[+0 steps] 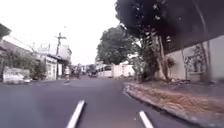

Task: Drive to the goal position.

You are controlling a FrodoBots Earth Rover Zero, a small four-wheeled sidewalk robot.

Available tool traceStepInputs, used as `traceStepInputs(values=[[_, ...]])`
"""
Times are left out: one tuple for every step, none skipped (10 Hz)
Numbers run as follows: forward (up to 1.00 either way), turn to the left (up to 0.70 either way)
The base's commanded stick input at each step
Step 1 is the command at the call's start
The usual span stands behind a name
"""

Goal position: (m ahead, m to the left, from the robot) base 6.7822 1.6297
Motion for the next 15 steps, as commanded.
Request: traceStepInputs(values=[[1.00, 0.00], [1.00, 0.00], [1.00, 0.00], [1.00, 0.00], [1.00, 0.00], [1.00, 0.00], [1.00, 0.00], [1.00, 0.00], [1.00, 0.00], [1.00, 0.09], [1.00, 0.40], [1.00, 0.40], [1.00, 0.40], [1.00, 0.04], [1.00, 0.00]])
